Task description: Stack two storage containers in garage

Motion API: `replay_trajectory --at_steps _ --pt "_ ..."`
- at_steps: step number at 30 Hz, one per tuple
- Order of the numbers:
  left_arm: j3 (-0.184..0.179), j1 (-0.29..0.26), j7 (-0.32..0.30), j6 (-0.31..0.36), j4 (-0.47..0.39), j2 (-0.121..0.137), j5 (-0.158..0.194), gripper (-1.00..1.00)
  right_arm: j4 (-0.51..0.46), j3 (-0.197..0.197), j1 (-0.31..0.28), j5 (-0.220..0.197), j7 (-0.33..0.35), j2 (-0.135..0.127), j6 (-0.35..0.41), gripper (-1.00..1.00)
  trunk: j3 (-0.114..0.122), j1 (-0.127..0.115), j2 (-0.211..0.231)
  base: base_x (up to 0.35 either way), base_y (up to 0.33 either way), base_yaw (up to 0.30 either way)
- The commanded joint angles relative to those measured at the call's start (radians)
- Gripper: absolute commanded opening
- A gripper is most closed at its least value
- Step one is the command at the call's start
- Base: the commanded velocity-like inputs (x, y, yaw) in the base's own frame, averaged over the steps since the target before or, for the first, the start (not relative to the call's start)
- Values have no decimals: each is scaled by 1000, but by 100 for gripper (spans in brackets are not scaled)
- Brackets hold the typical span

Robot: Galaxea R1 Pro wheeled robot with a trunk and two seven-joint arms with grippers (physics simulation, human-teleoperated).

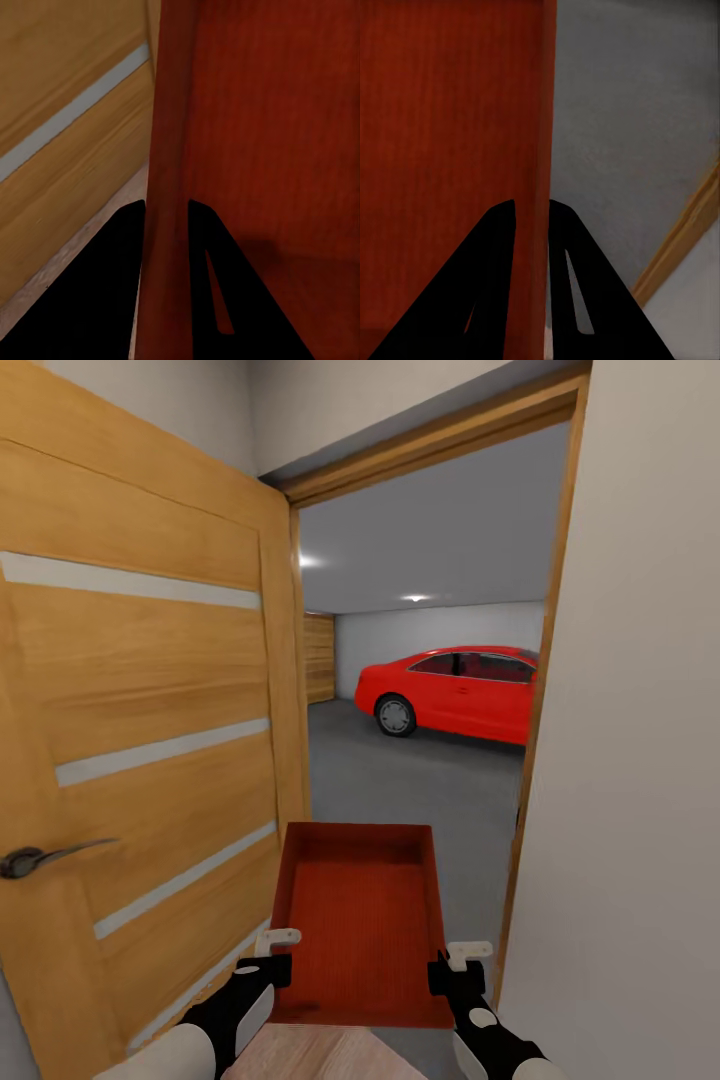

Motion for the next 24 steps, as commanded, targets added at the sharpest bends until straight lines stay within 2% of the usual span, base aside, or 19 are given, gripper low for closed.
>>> replay_trajectory --at_steps 1,12,24 --pt "16 -1 13 7 -7 12 -19 -100 3 -32 -1 3 -4 0 -4 -100 -2 1 -1 245 218 -56" --pt "15 -1 13 7 -7 12 -19 -100 3 -32 -1 3 -4 0 -4 -100 -2 1 -1 245 218 -37" --pt "16 -1 13 7 -7 12 -19 -100 3 -32 -1 3 -4 0 -4 -100 -2 1 -1 245 218 -260"
